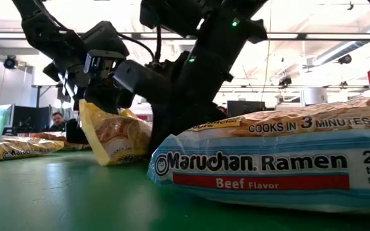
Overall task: Sort Maruchan noodles
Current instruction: Put the middle yellow noodle pack into the transparent bin
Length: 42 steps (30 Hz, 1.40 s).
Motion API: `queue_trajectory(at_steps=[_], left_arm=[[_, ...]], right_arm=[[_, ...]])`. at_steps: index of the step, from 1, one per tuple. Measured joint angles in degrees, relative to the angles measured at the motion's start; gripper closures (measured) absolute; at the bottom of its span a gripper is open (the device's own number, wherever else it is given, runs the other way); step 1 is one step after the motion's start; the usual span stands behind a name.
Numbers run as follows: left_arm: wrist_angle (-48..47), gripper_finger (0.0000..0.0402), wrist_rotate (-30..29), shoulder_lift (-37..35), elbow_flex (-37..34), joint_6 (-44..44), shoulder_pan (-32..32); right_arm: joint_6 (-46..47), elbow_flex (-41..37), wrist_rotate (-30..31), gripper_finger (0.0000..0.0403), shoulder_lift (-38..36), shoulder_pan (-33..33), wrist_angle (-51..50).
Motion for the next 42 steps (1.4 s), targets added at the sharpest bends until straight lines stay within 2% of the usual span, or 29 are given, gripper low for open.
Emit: queue_trajectory(at_steps=[5, 12, 21, 25, 31, 35, 39, 42], left_arm=[[-0.1, 0.0376, 0.1, -0.2, 0.0, -1.5, 0.0], [-0.7, 0.0399, 1.5, -1.4, 1.7, -2.0, 0.0], [-3.4, 0.0401, 2.4, -5.0, 6.2, -1.8, 0.0], [-8.5, 0.0401, 1.2, -6.4, 10.0, 0.4, 0.3], [-21.7, 0.0401, -0.7, -7.0, 18.1, 6.8, 0.7], [-31.3, 0.0401, -5.0, -6.8, 24.4, 12.5, 1.8], [-35.5, 0.0402, -7.2, -6.5, 28.9, 17.3, 4.4], [-35.3, 0.0402, -7.6, -6.3, 30.8, 20.3, 7.0]], right_arm=[[-2.3, -0.2, -2.5, 0.0321, -3.1, 0.7, -5.1], [-6.3, -0.2, -1.9, 0.0321, -9.3, 0.7, -9.9], [-10.1, -0.2, 2.8, 0.0321, -13.5, 0.7, -15.8], [-10.1, -0.3, 2.8, 0.0321, -13.5, 0.8, -20.7], [-10.3, -0.4, 4.3, 0.0321, -13.8, 1.7, -26.5], [-11.2, -0.4, 6.0, 0.0321, -15.0, 2.4, -29.5], [-12.5, -1.0, 8.2, 0.0321, -16.3, 3.0, -30.1], [-13.7, -2.3, 8.8, 0.0321, -17.7, 3.2, -29.7]])
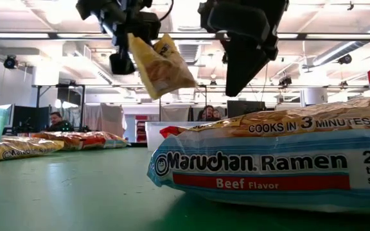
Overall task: Sort Maruchan noodles
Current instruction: Put the middle yellow noodle pack into the transparent bin
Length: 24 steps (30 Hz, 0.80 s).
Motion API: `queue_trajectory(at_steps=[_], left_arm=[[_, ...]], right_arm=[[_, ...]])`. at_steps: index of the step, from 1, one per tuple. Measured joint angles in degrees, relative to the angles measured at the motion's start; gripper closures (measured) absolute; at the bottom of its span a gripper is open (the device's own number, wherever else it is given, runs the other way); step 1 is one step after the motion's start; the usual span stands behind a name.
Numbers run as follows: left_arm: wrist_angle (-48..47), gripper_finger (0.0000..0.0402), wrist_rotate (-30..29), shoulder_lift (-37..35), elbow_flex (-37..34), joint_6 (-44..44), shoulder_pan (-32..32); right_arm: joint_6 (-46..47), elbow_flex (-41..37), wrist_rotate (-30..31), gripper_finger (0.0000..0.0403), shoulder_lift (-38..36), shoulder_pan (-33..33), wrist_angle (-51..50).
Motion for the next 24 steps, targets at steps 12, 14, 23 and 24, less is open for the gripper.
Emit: queue_trajectory(at_steps=[12, 14, 23, 24], left_arm=[[-0.1, 0.0401, -1.0, 0.1, 4.6, 10.6, 11.6], [0.1, 0.0401, -1.1, 0.1, 5.1, 13.2, 13.4], [-2.0, 0.0401, 4.0, 8.5, 12.3, 27.0, 19.8], [-3.9, 0.0401, 4.5, 10.0, 14.0, 29.4, 20.3]], right_arm=[[-1.3, -14.5, 1.1, 0.0321, -10.7, -0.6, 18.9], [-3.7, -17.4, 1.1, 0.0321, -13.1, -1.5, 26.2], [-6.4, -26.9, 0.3, 0.0321, -20.1, -10.6, 43.3], [-6.4, -27.5, -0.3, 0.0321, -20.7, -11.6, 43.2]])
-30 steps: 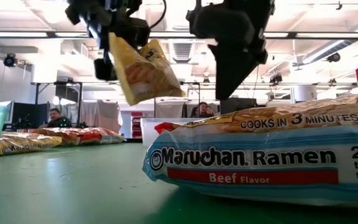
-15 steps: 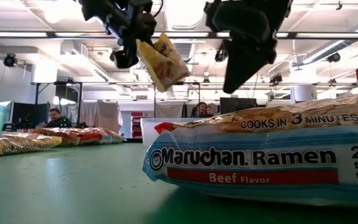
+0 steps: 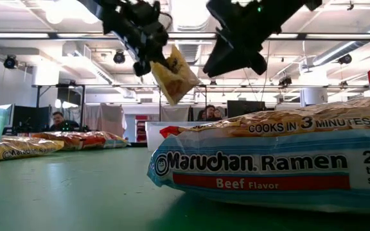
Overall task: Sort Maruchan noodles
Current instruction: Put the middle yellow noodle pack into the transparent bin
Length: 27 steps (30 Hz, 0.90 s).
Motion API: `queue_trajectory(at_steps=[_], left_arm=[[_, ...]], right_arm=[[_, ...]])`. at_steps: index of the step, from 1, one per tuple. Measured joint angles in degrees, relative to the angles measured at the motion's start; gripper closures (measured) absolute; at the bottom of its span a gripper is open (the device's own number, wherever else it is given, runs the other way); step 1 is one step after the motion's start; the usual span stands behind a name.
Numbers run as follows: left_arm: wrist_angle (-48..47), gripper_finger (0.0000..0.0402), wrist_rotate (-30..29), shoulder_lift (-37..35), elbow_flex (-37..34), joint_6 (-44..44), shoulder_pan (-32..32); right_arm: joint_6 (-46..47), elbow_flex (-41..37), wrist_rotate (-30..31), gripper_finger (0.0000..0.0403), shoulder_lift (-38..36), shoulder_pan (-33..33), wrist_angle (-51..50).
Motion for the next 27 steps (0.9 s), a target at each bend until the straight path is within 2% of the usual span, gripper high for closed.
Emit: queue_trajectory(at_steps=[4, 7, 14, 22, 27], left_arm=[[-12.5, 0.0401, 0.2, 5.9, 6.9, 10.2, 2.2], [-17.9, 0.0401, 0.0, 10.1, 11.0, 16.0, 3.4], [-20.0, 0.0401, 0.1, 18.3, 19.9, 23.2, 4.7], [-31.2, 0.0401, 0.1, 28.0, 32.7, 32.1, 4.7], [-37.0, 0.0401, -0.3, 34.6, 41.3, 34.5, 4.7]], right_arm=[[0.0, -1.6, -0.9, 0.0321, -1.8, -3.4, 0.0], [0.0, -2.6, -1.0, 0.0321, -2.4, -5.8, 1.2], [2.0, -5.6, -2.8, 0.0321, -2.0, -11.5, 8.1], [3.8, -6.7, -3.4, 0.0321, 0.4, -14.8, 15.4], [4.6, -6.9, -3.4, 0.0321, 3.3, -15.9, 20.1]])
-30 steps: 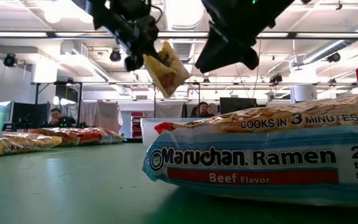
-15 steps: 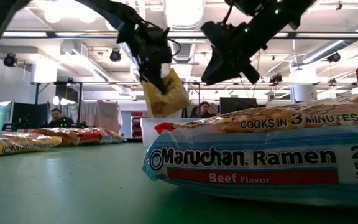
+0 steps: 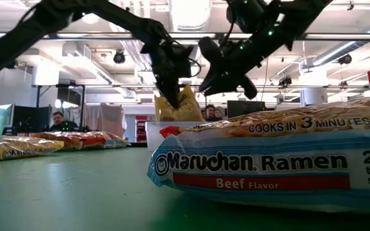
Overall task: Sort Maruchan noodles
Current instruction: Put the middle yellow noodle pack into the transparent bin
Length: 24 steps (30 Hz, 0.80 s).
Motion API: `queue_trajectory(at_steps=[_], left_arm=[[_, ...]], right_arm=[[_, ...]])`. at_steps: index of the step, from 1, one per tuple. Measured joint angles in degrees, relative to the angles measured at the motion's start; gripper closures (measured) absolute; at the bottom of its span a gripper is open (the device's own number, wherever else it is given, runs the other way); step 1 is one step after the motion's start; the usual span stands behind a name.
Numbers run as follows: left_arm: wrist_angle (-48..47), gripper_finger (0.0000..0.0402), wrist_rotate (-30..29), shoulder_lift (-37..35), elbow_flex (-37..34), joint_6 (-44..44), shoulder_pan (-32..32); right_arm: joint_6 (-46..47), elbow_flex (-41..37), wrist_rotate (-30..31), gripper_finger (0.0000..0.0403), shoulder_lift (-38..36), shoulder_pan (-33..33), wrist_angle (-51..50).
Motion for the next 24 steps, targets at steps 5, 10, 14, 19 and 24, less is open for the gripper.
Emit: queue_trajectory(at_steps=[5, 10, 14, 19, 24], left_arm=[[0.4, 0.0401, -0.1, 3.3, 4.4, 0.1, 0.2], [0.7, 0.0401, -0.1, 3.4, 3.9, 1.2, 0.4], [0.8, 0.0401, -0.2, 3.4, 3.8, 1.6, 0.4], [0.7, 0.0401, -0.6, 3.4, 3.7, 1.2, 0.4], [3.3, 0.0389, -4.7, 3.4, 3.5, -2.8, 0.4]], right_arm=[[2.5, -0.1, -0.1, 0.0321, 3.7, -0.8, 2.2], [2.6, 0.1, -0.2, 0.0321, 7.2, -1.6, 3.4], [2.6, 1.3, -0.4, 0.0321, 9.6, -2.6, 3.4], [2.4, 3.3, -1.5, 0.0321, 11.9, -4.0, 3.5], [1.8, 5.5, -3.3, 0.0321, 13.8, -4.8, 3.4]])
